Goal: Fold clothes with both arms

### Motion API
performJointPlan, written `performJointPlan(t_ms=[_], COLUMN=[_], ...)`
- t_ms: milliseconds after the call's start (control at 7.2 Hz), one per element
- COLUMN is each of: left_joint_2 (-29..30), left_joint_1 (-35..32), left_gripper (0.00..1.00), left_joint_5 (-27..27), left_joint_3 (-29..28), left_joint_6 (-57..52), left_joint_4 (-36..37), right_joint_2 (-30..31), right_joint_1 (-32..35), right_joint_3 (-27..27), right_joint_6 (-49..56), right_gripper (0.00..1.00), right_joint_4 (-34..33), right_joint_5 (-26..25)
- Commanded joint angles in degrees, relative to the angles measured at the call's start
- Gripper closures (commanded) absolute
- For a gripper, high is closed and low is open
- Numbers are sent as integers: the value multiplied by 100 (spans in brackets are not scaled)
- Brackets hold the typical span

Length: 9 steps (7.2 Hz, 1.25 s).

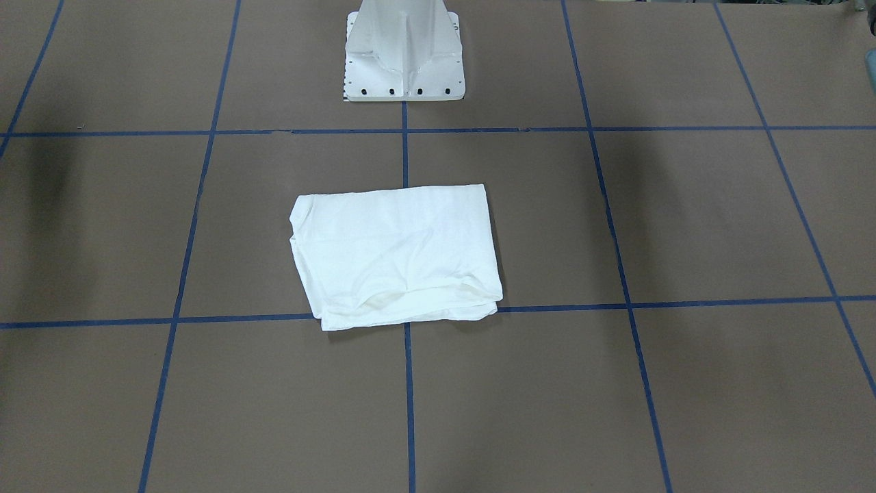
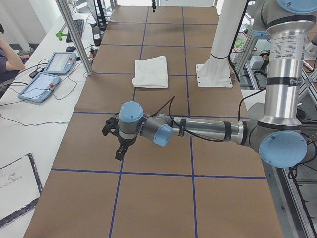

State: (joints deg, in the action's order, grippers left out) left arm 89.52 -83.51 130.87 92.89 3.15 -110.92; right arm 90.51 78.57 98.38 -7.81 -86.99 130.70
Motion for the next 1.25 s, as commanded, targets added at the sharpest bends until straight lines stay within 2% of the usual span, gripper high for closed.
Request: performJointPlan(t_ms=[0,139,417,555,833,1111], left_joint_2=[-75,-101,-75,4,-4,4], left_joint_1=[-25,-43,-540,-683,-737,-737], left_gripper=[1,1,1,1,1,1], left_joint_5=[0,35,44,62,359,369], left_joint_3=[-35,35,-25,1,18,45], left_joint_6=[-25,-60,-750,-1059,-1142,-1133], left_joint_4=[854,1349,1999,2456,2461,2435], right_joint_2=[54,71,107,124,194,378], right_joint_1=[114,185,456,501,607,669], right_joint_3=[-65,-73,-126,-126,-126,-152], right_joint_6=[-386,-388,-388,-388,-318,-239], right_gripper=[0,0,0,0,0,0], right_joint_4=[-20,-20,-20,-20,-11,33], right_joint_5=[438,544,947,940,940,879])
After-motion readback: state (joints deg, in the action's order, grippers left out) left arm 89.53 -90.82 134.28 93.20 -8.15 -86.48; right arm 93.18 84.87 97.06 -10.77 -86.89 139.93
